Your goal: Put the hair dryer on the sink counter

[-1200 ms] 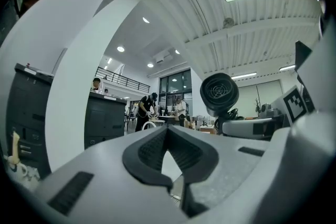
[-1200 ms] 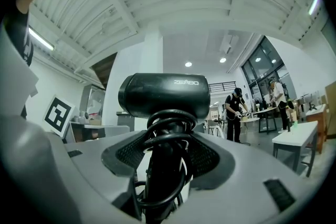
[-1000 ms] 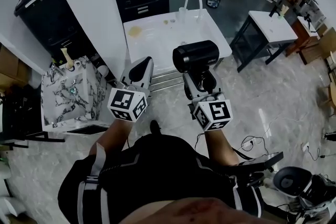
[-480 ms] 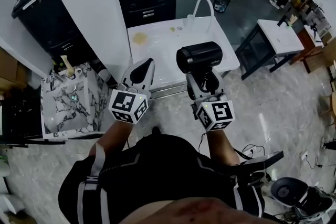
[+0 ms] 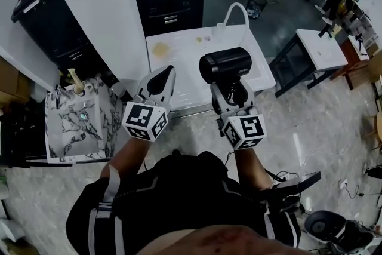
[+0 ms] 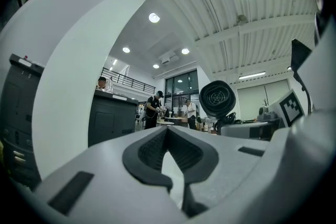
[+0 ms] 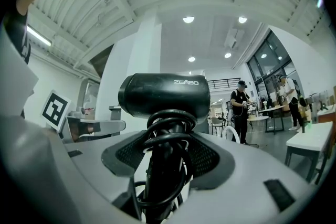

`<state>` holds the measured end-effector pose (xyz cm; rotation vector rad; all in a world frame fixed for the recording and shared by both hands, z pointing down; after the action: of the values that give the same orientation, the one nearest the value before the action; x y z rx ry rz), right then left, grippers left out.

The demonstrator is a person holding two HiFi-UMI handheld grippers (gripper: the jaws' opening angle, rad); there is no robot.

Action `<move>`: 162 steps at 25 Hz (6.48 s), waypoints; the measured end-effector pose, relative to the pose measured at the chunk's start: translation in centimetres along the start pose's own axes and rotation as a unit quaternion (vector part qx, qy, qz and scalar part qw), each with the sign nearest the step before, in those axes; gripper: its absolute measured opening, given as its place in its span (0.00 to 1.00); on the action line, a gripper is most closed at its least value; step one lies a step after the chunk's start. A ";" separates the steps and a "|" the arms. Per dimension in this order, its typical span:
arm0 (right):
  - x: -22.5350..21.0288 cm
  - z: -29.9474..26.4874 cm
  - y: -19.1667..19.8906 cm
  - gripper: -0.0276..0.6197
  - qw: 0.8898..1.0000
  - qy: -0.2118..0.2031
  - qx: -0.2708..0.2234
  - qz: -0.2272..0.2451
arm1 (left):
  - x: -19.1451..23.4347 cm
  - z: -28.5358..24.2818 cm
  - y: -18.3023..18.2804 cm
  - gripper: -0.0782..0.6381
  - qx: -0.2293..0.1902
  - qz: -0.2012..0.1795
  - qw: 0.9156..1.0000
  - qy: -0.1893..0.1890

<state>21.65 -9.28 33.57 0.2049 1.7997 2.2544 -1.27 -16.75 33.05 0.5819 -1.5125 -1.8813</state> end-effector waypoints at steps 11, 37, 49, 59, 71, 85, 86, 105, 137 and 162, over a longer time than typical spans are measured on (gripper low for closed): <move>-4.9 -5.2 0.8 0.45 0.999 -0.047 -0.011 -0.013 | 1.0 -4.7 2.4 0.12 0.012 -0.013 0.999 -0.049; -15.4 -17.7 9.8 0.45 0.984 -0.163 0.067 -0.024 | 5.2 -14.9 9.1 0.12 0.050 -0.020 0.988 -0.146; -17.4 -19.4 17.0 0.45 0.966 -0.212 0.146 -0.027 | 5.6 -15.2 15.8 0.12 0.096 0.006 0.973 -0.211; -14.5 -22.1 23.0 0.45 0.933 -0.283 0.221 -0.043 | 6.0 -12.0 19.6 0.12 0.144 0.025 0.946 -0.288; -11.0 -24.1 29.7 0.45 0.889 -0.338 0.306 -0.040 | 5.1 -8.4 22.1 0.12 0.163 0.043 0.921 -0.350; -8.5 -24.7 36.5 0.45 0.858 -0.339 0.386 -0.020 | 2.9 -6.2 22.0 0.12 0.172 0.055 0.908 -0.379; -8.4 -24.7 36.8 0.45 0.856 -0.338 0.391 -0.018 | 2.8 -6.2 22.0 0.12 0.173 0.053 0.909 -0.376; -7.0 -25.9 40.3 0.45 0.836 -0.307 0.454 0.017 | 2.0 -5.0 21.6 0.12 0.169 0.061 0.911 -0.371; -7.2 -24.5 37.3 0.45 0.856 -0.279 0.433 0.056 | 3.0 -3.9 18.4 0.12 0.157 0.044 0.947 -0.278; -11.3 -20.7 15.2 0.27 0.964 -0.194 0.179 -0.026 | 2.8 -10.5 11.0 0.12 0.061 -0.009 0.985 -0.158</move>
<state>25.49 -34.98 44.14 0.6123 1.9401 1.6850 6.36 -27.35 41.40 0.3620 -1.8398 -1.9762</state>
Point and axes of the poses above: the fingertips, and each gripper's own axes: z backward along the fingers, x to its left, y out of its underside, the point moved 10 cm from there along z, backward along the fingers, and after that the axes turned 11 degrees about -x, right-handed, at the moved point
